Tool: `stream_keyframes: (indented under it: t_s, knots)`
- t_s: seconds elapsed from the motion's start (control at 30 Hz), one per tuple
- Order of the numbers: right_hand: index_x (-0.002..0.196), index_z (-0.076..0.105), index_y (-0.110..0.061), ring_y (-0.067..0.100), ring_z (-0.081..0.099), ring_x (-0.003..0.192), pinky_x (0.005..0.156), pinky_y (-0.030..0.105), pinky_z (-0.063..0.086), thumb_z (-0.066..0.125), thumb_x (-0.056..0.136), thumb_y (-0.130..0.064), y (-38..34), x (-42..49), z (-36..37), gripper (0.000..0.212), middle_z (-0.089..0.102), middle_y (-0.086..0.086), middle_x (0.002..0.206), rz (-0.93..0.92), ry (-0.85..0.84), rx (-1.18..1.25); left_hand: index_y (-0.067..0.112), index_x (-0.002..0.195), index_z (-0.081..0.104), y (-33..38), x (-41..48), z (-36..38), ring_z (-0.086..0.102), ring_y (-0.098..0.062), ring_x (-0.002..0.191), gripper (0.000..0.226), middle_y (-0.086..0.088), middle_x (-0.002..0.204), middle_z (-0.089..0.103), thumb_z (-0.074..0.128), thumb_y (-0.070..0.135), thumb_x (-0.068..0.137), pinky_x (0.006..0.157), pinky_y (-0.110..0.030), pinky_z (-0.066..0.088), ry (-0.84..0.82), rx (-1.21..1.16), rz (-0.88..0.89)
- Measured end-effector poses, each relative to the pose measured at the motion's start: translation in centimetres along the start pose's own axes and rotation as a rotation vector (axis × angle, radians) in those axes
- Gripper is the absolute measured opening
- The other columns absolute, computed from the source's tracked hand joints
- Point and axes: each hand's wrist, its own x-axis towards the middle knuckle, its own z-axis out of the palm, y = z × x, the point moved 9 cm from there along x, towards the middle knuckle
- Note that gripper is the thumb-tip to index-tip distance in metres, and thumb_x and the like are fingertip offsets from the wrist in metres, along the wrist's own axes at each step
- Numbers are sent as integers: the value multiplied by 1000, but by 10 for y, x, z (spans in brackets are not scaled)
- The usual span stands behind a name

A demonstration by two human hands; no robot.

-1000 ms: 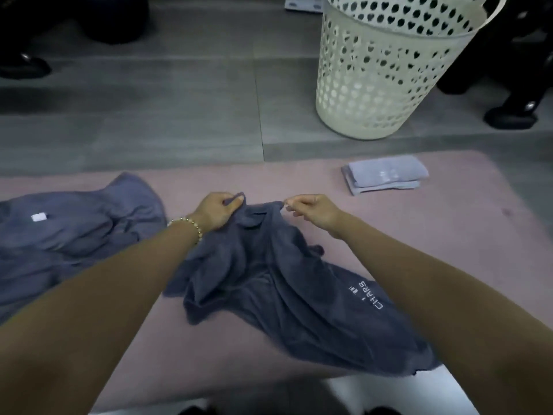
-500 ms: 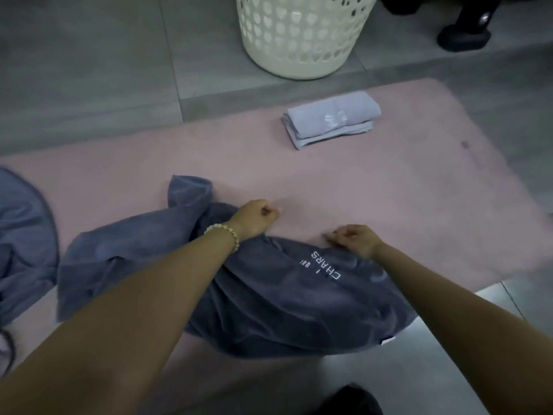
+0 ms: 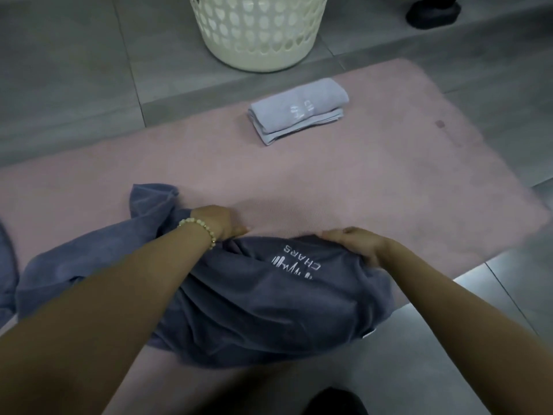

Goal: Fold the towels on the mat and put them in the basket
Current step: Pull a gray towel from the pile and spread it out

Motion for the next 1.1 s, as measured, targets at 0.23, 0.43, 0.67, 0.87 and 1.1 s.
stream_keyframes:
  t_s: [0.23,0.43,0.67,0.87,1.1]
  knots:
    - [114,64,-13,18,69,96,76,25,58,51,93,-40,-36,-21,-42,36,71,7,110,-186,-26,324,9,82,65,4,3,-18,48,-16,62,48,-3,70,56,55,56,86,54,-21,41,-221,-397,87]
    - [110,65,-15,15,71,86,70,23,58,50,93,-36,-69,-37,-95,31,74,5,102,-324,86,398,3,81,62,49,8,-127,37,-2,36,21,-3,55,46,55,18,95,41,-12,35,267,-986,297]
    - [134,47,-20,11,64,94,74,22,51,63,89,-24,-77,-19,-165,48,66,3,113,-444,398,274,12,146,27,71,47,-190,41,-24,132,63,-11,146,37,58,14,91,111,-29,30,538,-924,275]
    - [123,54,-7,23,59,94,76,27,51,79,74,-32,26,31,-158,61,61,14,118,-170,563,-52,18,138,43,122,28,-68,38,-28,125,47,-8,137,41,50,33,94,107,-37,33,518,-504,358]
    - [107,59,-20,26,46,99,98,36,41,73,79,-36,21,32,-161,35,41,7,113,-104,720,-175,34,149,12,151,21,8,-4,-19,145,57,7,159,-4,27,52,98,117,-35,-5,304,-323,297]
